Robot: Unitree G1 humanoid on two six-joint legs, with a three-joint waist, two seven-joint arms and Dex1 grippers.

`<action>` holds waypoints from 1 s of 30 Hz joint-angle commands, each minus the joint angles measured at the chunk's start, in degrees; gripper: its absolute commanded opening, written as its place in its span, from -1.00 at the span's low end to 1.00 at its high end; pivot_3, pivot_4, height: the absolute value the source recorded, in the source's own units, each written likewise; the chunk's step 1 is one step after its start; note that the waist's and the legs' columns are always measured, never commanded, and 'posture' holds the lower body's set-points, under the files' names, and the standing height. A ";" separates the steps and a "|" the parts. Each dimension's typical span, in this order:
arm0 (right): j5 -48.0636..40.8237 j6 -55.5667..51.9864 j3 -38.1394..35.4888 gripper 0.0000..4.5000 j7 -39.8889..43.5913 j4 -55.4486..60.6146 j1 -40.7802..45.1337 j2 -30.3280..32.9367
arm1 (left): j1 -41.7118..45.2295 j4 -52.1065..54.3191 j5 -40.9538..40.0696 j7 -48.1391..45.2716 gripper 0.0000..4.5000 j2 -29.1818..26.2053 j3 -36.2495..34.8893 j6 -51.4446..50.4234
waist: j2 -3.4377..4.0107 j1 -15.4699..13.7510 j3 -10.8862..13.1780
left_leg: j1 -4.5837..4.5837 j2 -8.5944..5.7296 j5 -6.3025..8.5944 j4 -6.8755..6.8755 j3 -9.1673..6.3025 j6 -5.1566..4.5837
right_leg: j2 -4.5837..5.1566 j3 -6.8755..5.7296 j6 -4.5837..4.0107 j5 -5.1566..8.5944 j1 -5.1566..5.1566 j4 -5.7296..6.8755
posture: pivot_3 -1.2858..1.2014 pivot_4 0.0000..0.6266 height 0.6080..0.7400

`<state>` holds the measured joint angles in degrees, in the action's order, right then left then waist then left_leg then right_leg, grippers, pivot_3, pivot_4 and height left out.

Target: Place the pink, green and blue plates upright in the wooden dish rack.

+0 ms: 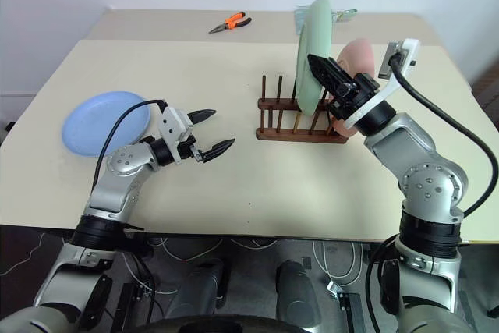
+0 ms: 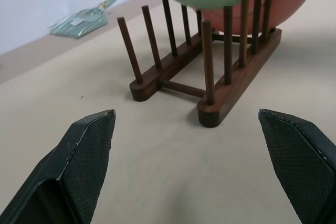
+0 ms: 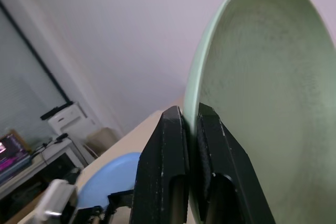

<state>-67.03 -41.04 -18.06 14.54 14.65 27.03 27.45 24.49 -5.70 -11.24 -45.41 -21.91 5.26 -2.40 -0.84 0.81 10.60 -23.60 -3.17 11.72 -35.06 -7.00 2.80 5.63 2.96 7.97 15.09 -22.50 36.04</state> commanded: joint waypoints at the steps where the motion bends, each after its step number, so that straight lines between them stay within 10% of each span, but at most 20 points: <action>1: 1.05 1.33 -0.88 -0.54 0.28 -0.19 0.53 -0.85 | -0.33 2.52 -1.12 -0.61 1.00 -0.35 -0.46 -0.70 | 0.00 0.00 0.00 | 0.00 0.00 0.00 0.00 0.00 0.00 | 0.00 0.00 0.00 0.00 0.00 0.00 | 0.03 -0.52 1.00; 7: 16.01 7.57 2.98 0.79 2.68 0.95 1.85 2.97 | -0.06 3.27 -3.08 -1.77 1.00 -0.79 -0.84 -5.47 | 0.01 0.03 0.00 | 0.00 -0.01 0.00 -0.01 0.03 0.00 | -0.01 0.00 0.01 0.00 -0.02 0.01 | 0.03 -0.52 1.00; 14: 25.86 14.84 1.44 0.79 4.93 0.45 7.59 6.88 | 3.04 -3.01 1.33 13.35 1.00 -1.92 -9.48 -4.44 | 0.02 0.13 0.02 | 0.00 0.01 0.00 0.00 0.05 0.00 | -0.02 0.02 0.01 0.00 -0.07 0.04 | 0.03 -0.52 1.00; 22: 41.05 18.01 21.15 0.90 15.15 9.86 7.07 10.16 | 7.24 -12.01 4.58 46.91 1.00 -3.48 -27.51 -14.39 | -0.08 0.23 -0.01 | 0.02 0.01 0.00 0.02 0.03 0.00 | -0.04 0.01 0.05 -0.01 -0.09 0.07 | 0.03 -0.52 1.00; 30: 44.37 19.45 27.58 0.90 17.95 10.62 3.25 3.52 | 5.95 -0.40 -13.85 57.78 1.00 5.51 -44.48 -33.58 | -0.32 -0.35 0.04 | -0.01 -0.04 0.00 -0.07 -0.14 0.05 | -0.02 -0.06 0.06 -0.03 0.00 0.05 | 0.03 -0.52 1.00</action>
<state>-22.96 -23.10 10.71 32.10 23.35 29.97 31.47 30.24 -10.23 -19.92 12.39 -17.27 -37.58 -32.09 -1.16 0.46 10.64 -23.61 -3.22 11.71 -35.14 -7.16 2.85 5.62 2.89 8.04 15.06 -22.46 36.08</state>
